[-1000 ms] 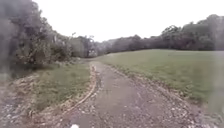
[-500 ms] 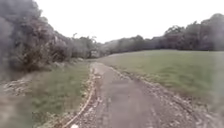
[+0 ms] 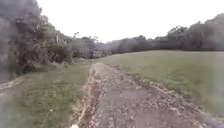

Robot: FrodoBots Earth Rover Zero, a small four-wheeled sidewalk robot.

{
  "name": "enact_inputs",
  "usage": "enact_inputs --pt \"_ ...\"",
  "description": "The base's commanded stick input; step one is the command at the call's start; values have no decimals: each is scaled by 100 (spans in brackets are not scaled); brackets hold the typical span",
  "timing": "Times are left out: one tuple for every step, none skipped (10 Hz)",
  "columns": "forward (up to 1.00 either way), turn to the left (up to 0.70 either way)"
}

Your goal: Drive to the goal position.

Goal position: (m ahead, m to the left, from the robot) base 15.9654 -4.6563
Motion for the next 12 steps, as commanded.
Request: enact_inputs --pt "100 0" --pt "100 0" --pt "100 0" --pt "100 0" --pt "100 0" --pt "100 0" --pt "100 0" --pt "100 0" --pt "100 0" --pt "100 0" --pt "100 0" --pt "100 0"
